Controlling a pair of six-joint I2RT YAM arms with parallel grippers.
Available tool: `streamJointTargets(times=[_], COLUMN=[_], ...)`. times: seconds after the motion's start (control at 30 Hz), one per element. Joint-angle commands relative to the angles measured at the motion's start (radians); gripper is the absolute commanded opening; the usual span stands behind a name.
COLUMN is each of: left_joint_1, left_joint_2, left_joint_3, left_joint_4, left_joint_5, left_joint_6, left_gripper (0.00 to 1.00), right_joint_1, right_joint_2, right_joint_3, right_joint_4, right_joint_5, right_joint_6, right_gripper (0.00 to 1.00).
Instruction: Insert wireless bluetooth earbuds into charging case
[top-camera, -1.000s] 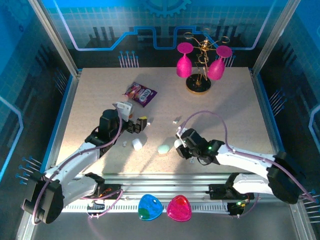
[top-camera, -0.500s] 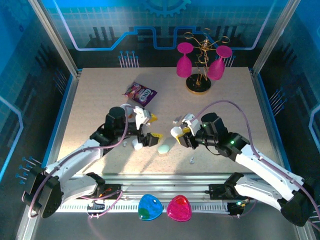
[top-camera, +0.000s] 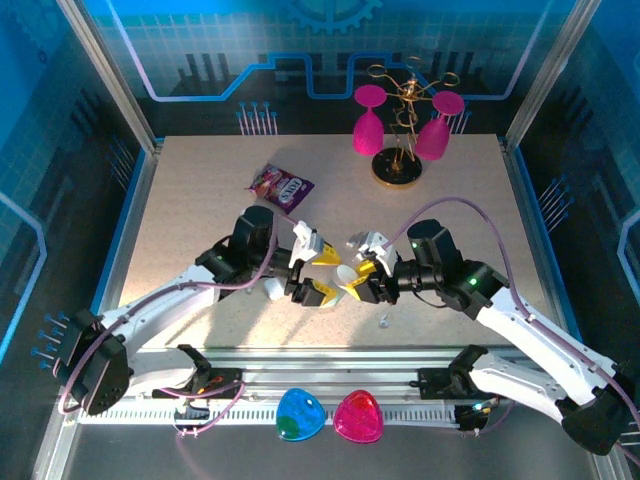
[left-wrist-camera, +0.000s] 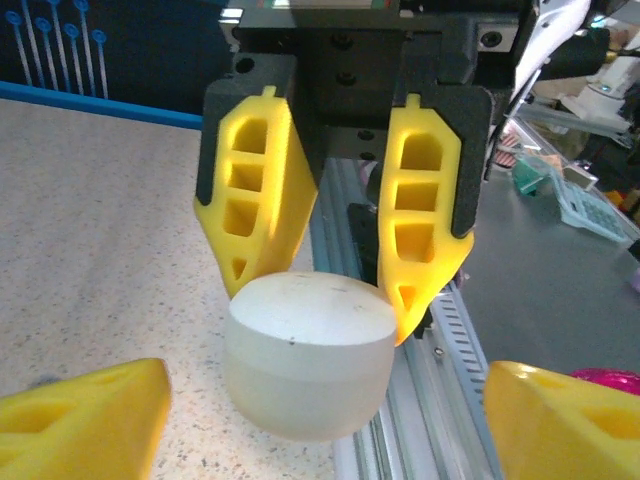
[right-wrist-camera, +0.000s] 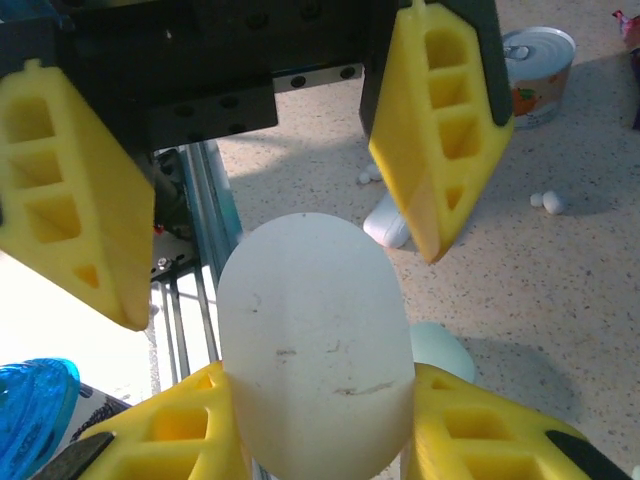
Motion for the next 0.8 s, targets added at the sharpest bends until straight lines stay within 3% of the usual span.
streamJointTargets(times=[0.0, 0.43, 0.67, 0.77], left_joint_1=[-0.011, -0.013, -0.015, -0.014], left_joint_2=[0.014, 0.034, 0.038, 0.032], left_joint_3=[0.041, 0.057, 0.061, 0.058], left_joint_4=[-0.057, -0.077, -0.075, -0.072], left_joint_5=[0.065, 0.069, 0.078, 0.075], left_joint_6=[0.051, 0.063, 0.063, 0.063], left_gripper=[0.76, 0.46, 0.41, 0.52], right_joint_1=[-0.01, -0.012, -0.013, -0.015], right_joint_2=[-0.002, 0.005, 0.012, 0.015], right_joint_3=[0.023, 0.004, 0.002, 0.001], right_joint_4=[0.005, 0.046, 0.05, 0.049], right_joint_5=[-0.054, -0.076, -0.075, -0.073], right_joint_6=[-0.02, -0.014, -0.016, -0.018], right_gripper=[0.27, 0.26, 0.26, 0.25])
